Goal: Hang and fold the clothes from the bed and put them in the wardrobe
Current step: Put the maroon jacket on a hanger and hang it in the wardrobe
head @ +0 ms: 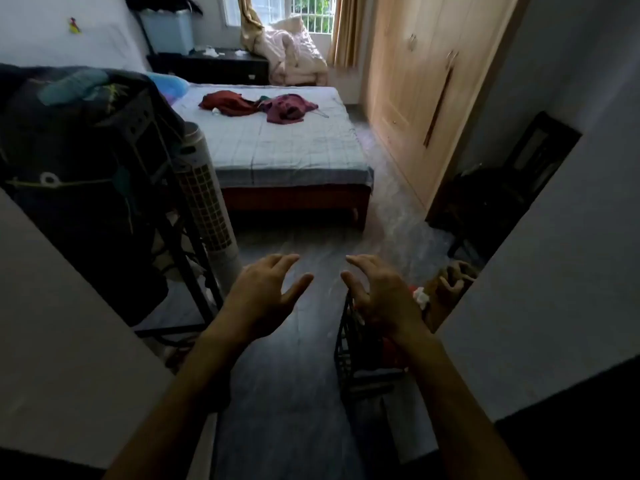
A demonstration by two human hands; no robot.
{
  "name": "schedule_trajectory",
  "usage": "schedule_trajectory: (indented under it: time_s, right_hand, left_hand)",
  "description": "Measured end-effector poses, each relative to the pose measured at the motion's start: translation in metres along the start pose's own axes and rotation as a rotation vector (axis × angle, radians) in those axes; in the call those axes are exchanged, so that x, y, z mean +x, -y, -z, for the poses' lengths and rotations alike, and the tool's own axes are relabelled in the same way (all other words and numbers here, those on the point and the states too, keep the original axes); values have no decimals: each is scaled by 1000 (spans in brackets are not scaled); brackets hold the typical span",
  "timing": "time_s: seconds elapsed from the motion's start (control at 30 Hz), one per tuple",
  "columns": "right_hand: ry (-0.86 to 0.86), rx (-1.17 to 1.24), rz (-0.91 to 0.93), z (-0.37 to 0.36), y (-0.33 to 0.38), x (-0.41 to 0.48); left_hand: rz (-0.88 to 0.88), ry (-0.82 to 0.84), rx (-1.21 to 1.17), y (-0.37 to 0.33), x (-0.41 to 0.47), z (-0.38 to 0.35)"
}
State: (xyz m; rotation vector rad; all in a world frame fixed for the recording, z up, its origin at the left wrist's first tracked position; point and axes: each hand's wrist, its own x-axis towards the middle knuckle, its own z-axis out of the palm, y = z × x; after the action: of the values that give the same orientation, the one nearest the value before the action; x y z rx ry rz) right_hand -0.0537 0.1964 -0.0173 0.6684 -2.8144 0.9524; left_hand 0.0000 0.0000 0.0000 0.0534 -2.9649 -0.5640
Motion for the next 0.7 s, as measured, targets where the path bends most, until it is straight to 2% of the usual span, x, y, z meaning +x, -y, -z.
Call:
schedule_trajectory:
  time_s: [0.2, 0.37, 0.7]
  right_hand:
    - [25, 8, -18, -12, -23, 28]
    - [25, -36, 9, -17, -30, 86]
    - [-91, -109, 65, -23, -17, 288]
  left_hand:
    - [46, 6, 29, 6, 31, -16]
    - [40, -32, 21, 20, 88, -11]
    - [-62, -161, -78, 84, 273, 45]
